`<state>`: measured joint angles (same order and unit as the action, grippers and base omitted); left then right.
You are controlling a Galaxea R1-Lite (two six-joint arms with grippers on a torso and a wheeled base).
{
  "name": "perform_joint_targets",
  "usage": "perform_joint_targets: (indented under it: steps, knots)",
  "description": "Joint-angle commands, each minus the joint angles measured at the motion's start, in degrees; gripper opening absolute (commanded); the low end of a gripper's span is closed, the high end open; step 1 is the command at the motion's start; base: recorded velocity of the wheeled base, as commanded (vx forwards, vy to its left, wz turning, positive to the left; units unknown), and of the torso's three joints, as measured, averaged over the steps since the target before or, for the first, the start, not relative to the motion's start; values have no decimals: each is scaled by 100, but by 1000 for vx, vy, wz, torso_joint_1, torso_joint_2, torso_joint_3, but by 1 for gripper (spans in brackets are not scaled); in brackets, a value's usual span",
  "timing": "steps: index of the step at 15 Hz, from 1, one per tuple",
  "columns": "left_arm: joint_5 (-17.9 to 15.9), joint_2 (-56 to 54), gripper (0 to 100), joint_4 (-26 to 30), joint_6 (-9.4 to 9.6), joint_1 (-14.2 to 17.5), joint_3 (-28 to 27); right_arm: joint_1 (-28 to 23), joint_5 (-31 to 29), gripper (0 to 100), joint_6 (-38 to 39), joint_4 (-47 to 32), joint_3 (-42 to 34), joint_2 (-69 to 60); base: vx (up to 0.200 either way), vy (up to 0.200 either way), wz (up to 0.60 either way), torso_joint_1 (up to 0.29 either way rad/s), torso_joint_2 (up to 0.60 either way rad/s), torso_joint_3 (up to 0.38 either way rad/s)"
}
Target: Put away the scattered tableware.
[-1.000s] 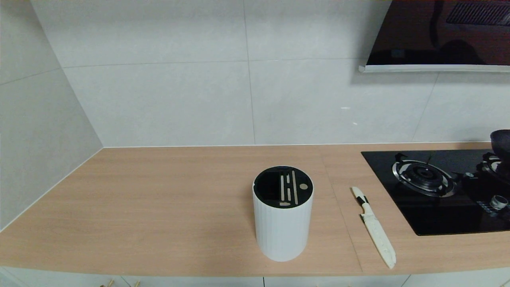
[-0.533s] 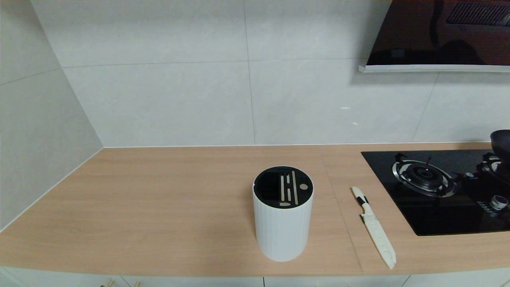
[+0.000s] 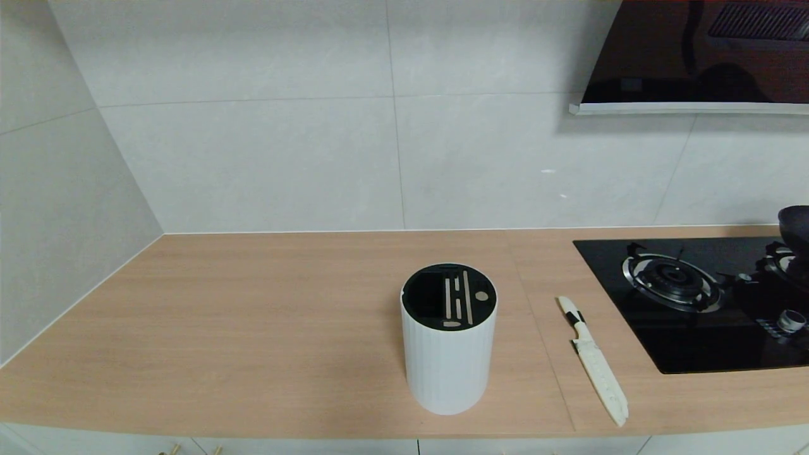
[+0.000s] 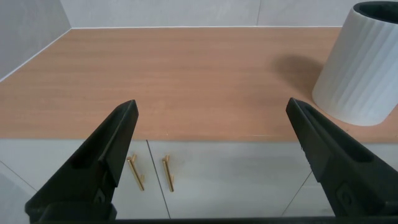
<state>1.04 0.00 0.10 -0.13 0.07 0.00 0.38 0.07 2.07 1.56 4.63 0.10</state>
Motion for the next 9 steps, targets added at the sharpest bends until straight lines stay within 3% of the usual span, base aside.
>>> perform_joint_targets:
  steps: [1,4,8,9]
  knots:
    - [2,0,100,-1,-4,1,0,24,204,100,48,-262,495,544,0,0,0,0,0,0]
    - [2,0,100,-1,-4,1,0,50,898,100,48,-385,978,2618,0,0,0,0,0,0]
    - [2,0,100,-1,-4,1,0,613,836,100,48,-244,1769,4807,0,0,0,0,0,0]
    - [2,0,100,-1,-4,1,0,955,722,100,56,-68,1927,5360,0,0,0,0,0,0]
